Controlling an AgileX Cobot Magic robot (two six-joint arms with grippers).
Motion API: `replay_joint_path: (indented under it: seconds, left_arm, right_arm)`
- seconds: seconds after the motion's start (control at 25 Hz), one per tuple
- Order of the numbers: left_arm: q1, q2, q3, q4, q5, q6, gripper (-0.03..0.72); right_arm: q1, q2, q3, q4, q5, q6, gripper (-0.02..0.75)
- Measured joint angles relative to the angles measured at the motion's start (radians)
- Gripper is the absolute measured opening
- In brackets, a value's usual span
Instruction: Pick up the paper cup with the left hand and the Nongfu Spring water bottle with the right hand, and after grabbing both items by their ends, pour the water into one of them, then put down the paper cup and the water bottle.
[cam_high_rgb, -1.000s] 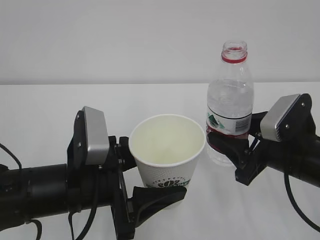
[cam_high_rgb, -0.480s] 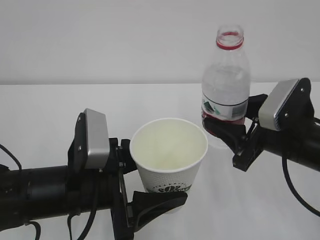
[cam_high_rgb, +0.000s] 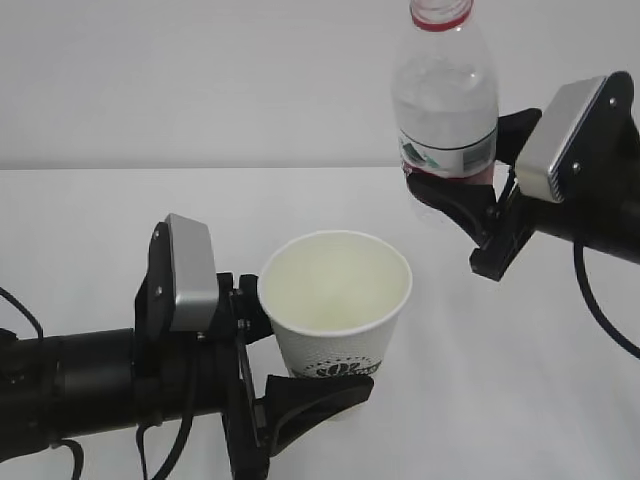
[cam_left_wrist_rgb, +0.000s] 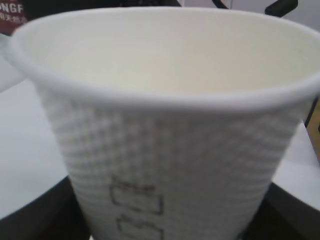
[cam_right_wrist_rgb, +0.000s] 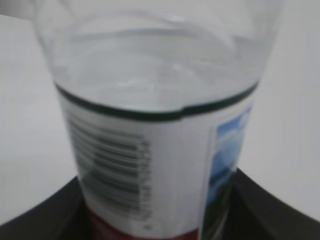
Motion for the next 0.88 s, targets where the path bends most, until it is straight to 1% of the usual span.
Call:
replay_joint_path:
  seconds: [0.24, 0.4, 0.56, 0.88]
  left_arm:
    - [0.000, 0.000, -0.041, 0.003, 0.000, 0.000, 0.564]
    - [0.000, 0.000, -0.077, 0.024, 0.000, 0.000, 0.564]
    - [-0.001, 0.000, -0.086, 0.032, 0.000, -0.008, 0.564]
    - [-0.002, 0.003, -0.086, 0.036, 0.000, -0.017, 0.564]
  right_arm:
    - [0.000, -0.039, -0.042, -0.035, 0.047, 0.009, 0.449]
    - [0.000, -0.054, -0.077, -0.056, 0.097, 0.009, 0.449]
    - [0.000, -0.057, -0.114, -0.090, 0.139, -0.011, 0.449]
    - [0.000, -0.057, -0.128, -0.104, 0.175, -0.143, 0.449]
